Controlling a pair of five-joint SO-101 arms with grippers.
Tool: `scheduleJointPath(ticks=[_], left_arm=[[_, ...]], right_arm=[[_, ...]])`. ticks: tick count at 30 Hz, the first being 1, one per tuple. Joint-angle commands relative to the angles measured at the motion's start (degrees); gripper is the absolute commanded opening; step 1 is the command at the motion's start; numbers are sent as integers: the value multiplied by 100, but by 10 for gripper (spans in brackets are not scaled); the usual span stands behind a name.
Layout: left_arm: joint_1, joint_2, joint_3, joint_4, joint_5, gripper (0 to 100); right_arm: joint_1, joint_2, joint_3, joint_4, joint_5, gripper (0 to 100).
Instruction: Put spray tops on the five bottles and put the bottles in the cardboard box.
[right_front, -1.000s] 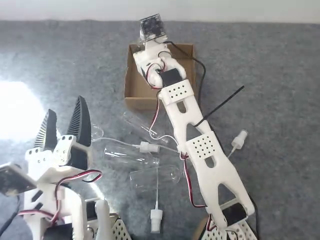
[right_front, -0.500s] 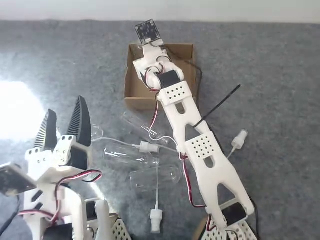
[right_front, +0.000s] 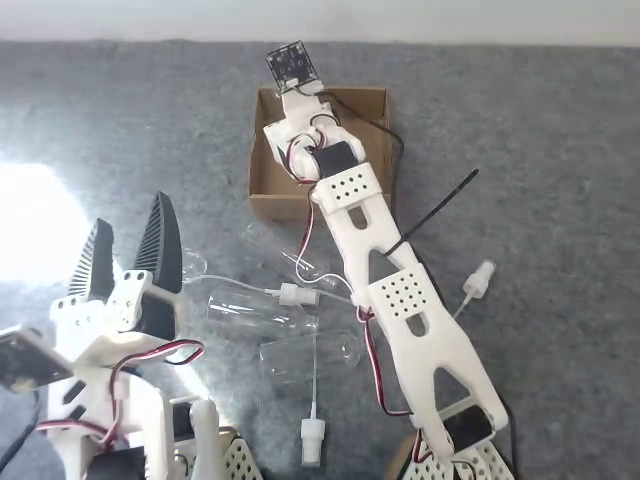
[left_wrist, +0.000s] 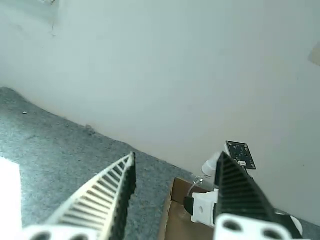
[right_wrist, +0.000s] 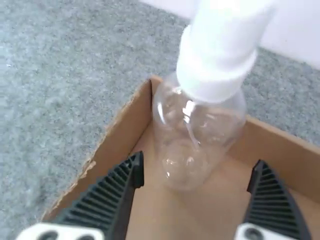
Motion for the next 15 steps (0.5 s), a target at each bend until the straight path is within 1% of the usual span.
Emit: scheduleJointPath(ticks=[1, 5, 10, 15], left_arm=[[-26, -26, -277, -9, 53, 239], [-26, -26, -277, -9, 53, 239], [-26, -26, -277, -9, 53, 239], [-18, -26, -277, -9, 53, 239]], right_arm=[[-84, -242, -149, -330, 44, 307], [-84, -57, -149, -646, 44, 296], [-84, -13, -149, -857, 44, 188], [-110, -13, -149, -910, 35, 180]])
